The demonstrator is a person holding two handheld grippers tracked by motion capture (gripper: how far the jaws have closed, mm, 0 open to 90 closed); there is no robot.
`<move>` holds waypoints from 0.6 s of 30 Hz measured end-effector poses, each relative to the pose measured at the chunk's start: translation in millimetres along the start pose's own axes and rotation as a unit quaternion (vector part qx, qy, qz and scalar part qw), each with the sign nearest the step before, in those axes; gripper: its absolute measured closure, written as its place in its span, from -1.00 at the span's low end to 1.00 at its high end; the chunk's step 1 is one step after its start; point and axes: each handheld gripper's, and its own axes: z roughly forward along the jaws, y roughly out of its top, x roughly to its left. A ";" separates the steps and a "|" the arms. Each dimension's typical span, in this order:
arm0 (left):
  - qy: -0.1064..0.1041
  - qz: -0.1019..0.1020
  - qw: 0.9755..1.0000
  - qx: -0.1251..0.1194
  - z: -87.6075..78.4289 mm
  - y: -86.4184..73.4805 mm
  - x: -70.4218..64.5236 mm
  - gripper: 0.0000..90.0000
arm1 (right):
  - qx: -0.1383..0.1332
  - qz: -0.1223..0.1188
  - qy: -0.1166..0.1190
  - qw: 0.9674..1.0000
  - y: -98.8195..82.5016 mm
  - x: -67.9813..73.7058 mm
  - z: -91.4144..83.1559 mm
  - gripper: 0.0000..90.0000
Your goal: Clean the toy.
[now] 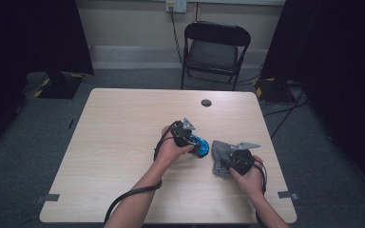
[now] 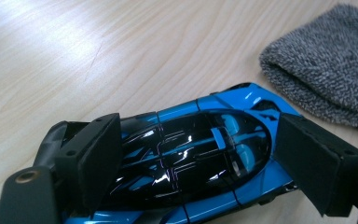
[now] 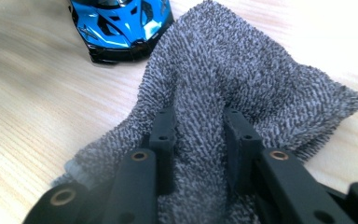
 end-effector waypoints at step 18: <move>0.013 -0.001 1.000 0.001 0.5 -0.3 -2.6 -0.64 | 0.027 -0.044 0.084 0.995 9.0 35.5 2.9 0.64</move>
